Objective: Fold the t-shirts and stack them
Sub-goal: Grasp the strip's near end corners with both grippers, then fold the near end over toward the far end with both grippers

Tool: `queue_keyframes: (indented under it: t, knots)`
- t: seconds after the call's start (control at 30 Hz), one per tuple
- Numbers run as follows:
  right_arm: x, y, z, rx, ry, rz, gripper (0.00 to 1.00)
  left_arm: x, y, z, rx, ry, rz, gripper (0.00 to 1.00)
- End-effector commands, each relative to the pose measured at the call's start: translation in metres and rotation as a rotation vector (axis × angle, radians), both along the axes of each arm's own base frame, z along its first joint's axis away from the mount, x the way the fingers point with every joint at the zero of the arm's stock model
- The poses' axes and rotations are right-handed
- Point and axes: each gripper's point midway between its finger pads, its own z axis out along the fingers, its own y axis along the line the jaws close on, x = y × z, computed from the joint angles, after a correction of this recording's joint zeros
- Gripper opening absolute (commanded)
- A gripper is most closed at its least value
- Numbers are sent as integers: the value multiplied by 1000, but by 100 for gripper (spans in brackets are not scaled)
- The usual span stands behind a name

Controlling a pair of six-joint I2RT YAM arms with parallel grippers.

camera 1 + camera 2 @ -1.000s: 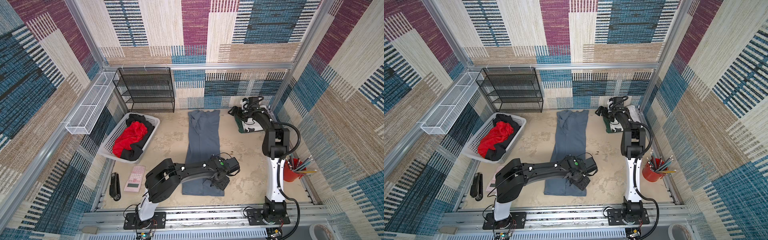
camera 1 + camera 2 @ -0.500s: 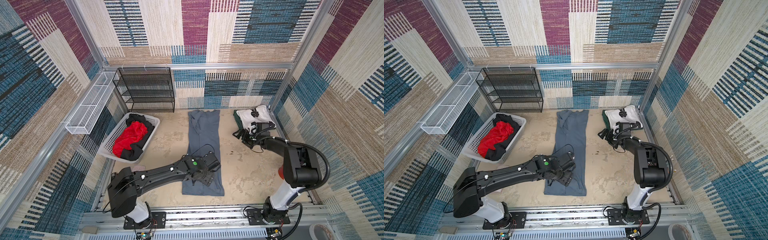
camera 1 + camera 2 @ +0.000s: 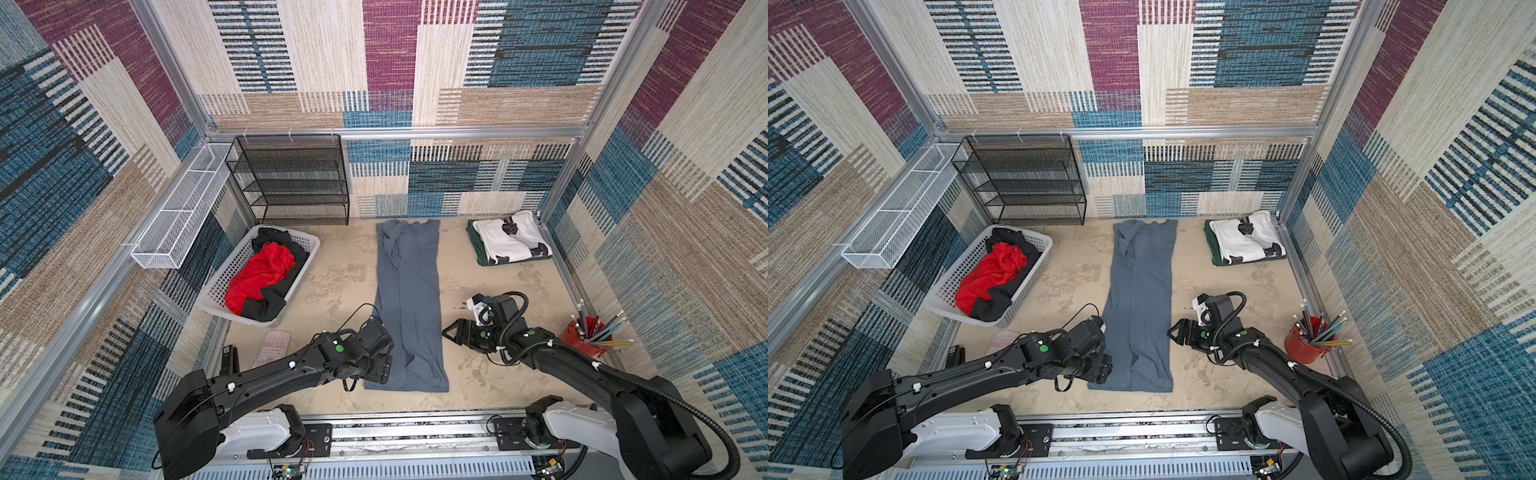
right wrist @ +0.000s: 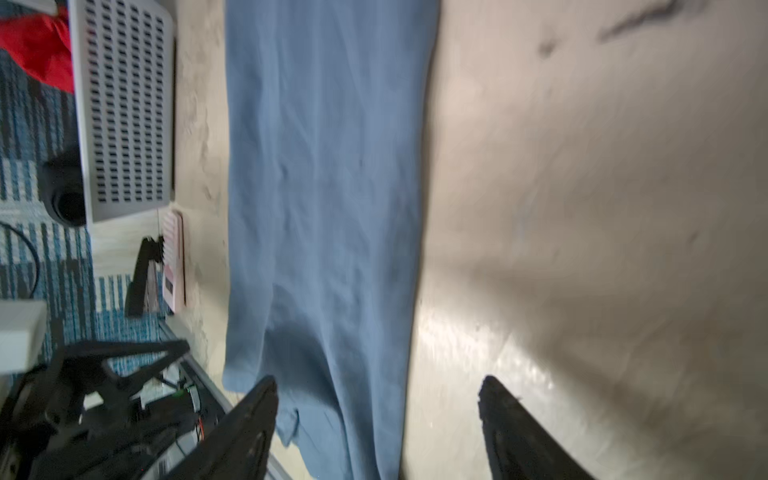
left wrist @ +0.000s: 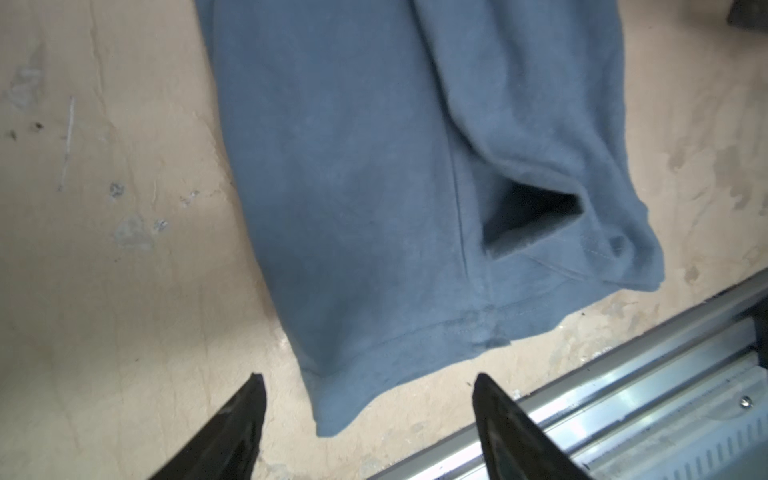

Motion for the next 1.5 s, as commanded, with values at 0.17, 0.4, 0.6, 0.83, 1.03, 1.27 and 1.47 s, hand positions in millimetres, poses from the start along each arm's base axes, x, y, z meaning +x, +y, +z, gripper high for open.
queue_keyframes:
  t: [0.17,0.4,0.6,0.83,1.03,1.27,1.47]
  knots:
    - [-64,1,-34,-48,148,53,70,-10,4,-7,-81,46,88,77]
    - [-110,17,-49,-19,239,135,65,-17,4,-23,-85,105,115,76]
    - [-135,14,-64,-19,319,137,59,-27,2,-47,-87,170,116,72]
    - [-120,24,-62,-30,274,143,54,-27,1,-53,-94,175,122,30]
    - [-118,34,-61,15,263,159,29,-27,-1,-50,-101,170,106,10]
    - [-110,32,-43,4,202,153,0,-27,-8,-33,-101,151,68,0]
    - [-102,37,-24,5,183,142,0,-22,-13,-1,-150,91,62,0]
